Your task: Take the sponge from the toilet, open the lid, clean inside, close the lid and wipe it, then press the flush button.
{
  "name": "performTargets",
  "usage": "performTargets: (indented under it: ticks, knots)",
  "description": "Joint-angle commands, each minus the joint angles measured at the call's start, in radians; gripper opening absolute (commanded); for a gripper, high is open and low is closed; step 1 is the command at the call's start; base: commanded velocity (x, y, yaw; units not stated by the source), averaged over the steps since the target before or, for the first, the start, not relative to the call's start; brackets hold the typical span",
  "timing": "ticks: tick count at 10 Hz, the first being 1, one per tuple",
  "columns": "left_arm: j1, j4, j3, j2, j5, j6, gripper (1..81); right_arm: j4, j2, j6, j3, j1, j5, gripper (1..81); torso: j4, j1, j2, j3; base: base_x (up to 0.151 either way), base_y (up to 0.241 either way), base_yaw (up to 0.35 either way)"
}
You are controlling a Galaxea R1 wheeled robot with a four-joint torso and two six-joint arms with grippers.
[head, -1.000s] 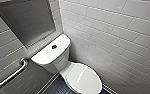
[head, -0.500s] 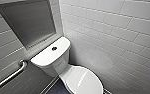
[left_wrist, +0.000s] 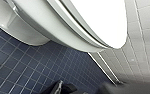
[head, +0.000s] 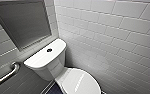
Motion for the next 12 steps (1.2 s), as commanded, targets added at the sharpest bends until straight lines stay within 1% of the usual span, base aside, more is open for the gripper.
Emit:
performTargets:
  ticks: [1,2,3,5,8,10,12]
  knots:
    - [-0.087,-0.014,0.04,-0.012,0.075,0.0,81.1,-0.019,-0.024,-0.003,0.012,0.005,-0.076,1.0,0.003,-0.003,0.005,0.0,0.0,0.0,0.0]
    - [-0.087,-0.014,0.042,-0.008,0.075,0.0,81.1,-0.018,-0.024,-0.003,0.005,0.002,-0.074,1.0,-0.015,0.007,-0.014,0.0,0.0,0.0,0.0]
    - [-0.087,-0.013,0.047,0.003,0.075,0.0,81.1,-0.015,-0.024,-0.002,-0.014,-0.007,-0.076,1.0,-0.02,0.011,-0.021,0.0,0.0,0.0,0.0]
    - [-0.09,-0.016,0.04,0.031,0.064,-0.001,81.1,-0.018,-0.008,-0.002,-0.061,-0.04,-0.077,1.0,-0.022,0.015,-0.025,0.0,0.0,0.0,0.0]
    - [-0.103,-0.016,0.024,0.067,0.075,-0.023,81.1,-0.021,0.061,-0.003,-0.179,-0.064,-0.085,1.0,-0.022,0.015,-0.025,0.0,0.0,0.0,0.0]
    - [-0.104,-0.029,0.02,0.083,0.075,-0.023,81.1,-0.056,0.074,-0.003,-0.192,-0.066,-0.086,1.0,-0.022,0.015,-0.025,0.0,0.0,0.0,0.0]
    - [-0.113,-0.036,0.021,0.101,0.075,-0.023,81.1,-0.056,0.081,-0.003,-0.201,-0.066,-0.086,1.0,-0.022,0.015,-0.025,0.0,0.0,0.0,0.0]
